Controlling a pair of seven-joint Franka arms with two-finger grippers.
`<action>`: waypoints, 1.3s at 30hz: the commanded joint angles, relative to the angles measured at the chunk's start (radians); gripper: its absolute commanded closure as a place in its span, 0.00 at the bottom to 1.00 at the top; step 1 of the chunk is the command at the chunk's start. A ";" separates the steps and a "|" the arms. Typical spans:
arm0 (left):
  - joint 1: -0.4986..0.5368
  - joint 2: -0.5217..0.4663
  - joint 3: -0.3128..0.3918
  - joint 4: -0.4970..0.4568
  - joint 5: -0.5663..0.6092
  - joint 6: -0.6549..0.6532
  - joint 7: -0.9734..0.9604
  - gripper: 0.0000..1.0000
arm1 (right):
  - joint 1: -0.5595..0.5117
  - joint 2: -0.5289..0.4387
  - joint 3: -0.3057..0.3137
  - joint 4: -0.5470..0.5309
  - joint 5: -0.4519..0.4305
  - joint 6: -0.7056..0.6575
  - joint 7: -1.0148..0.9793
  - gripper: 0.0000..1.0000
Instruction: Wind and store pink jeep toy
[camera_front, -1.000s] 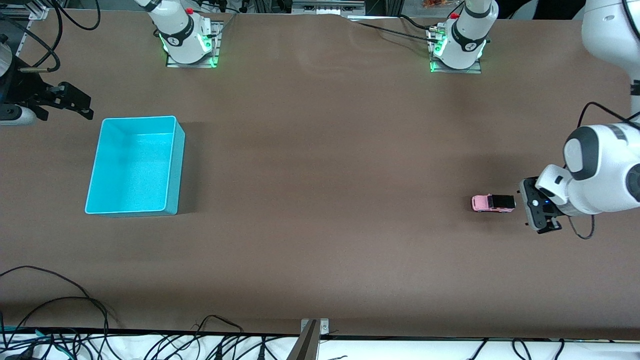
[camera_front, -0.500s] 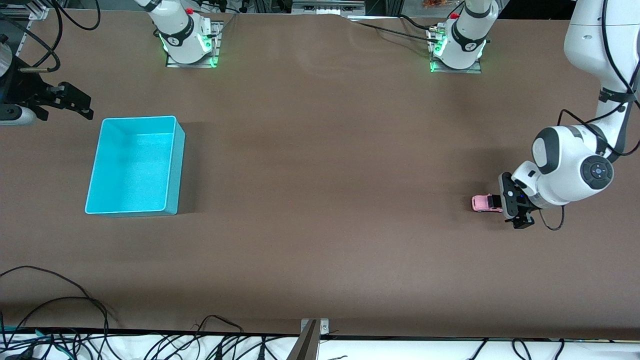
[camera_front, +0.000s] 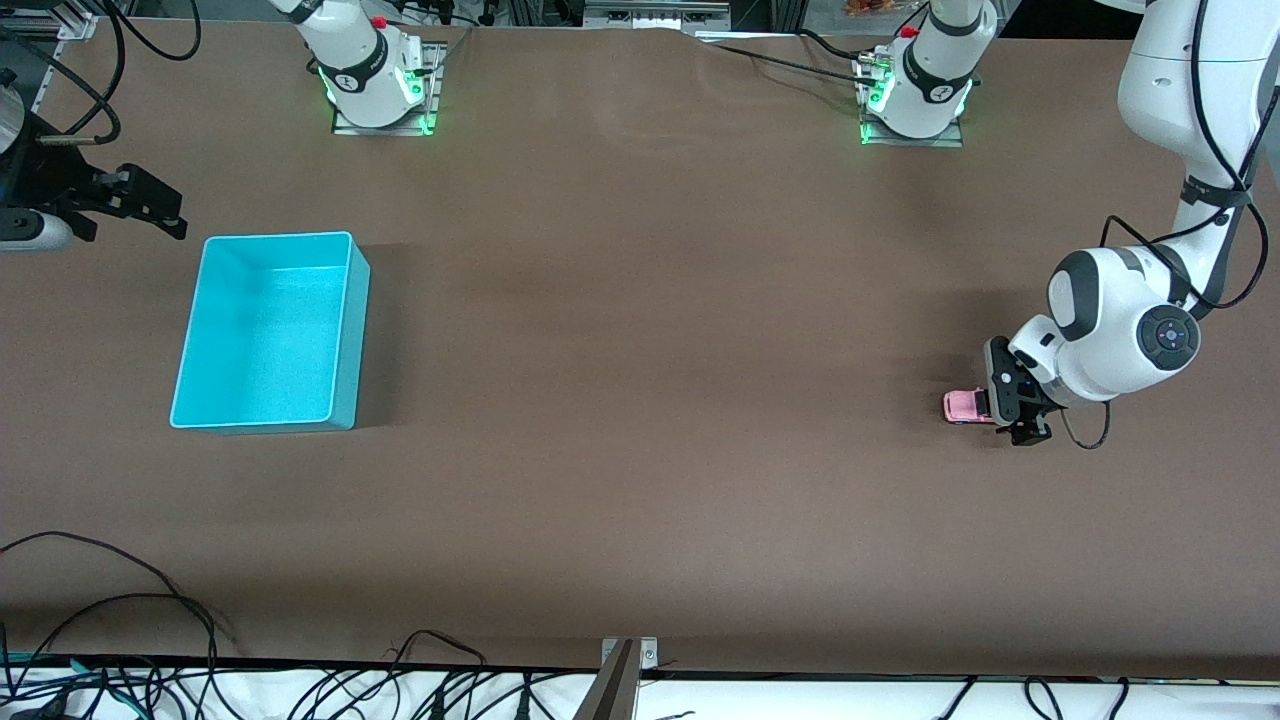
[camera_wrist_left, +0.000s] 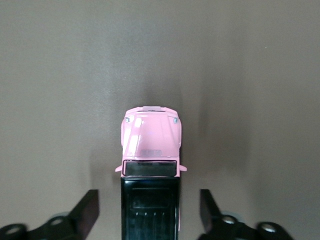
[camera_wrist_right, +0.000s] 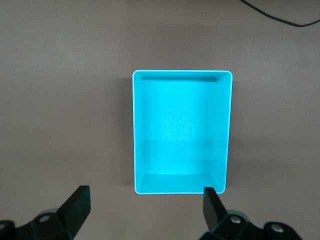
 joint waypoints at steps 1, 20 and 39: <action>0.007 -0.003 -0.007 -0.016 0.017 0.013 0.019 0.35 | -0.008 0.002 0.009 0.011 -0.011 -0.016 0.000 0.00; 0.007 0.016 -0.007 -0.011 0.017 0.013 0.023 0.86 | -0.008 0.002 0.009 0.011 -0.009 -0.017 0.000 0.00; 0.141 0.068 -0.006 0.027 0.017 0.010 0.149 0.86 | -0.008 0.002 0.009 0.011 -0.009 -0.017 0.000 0.00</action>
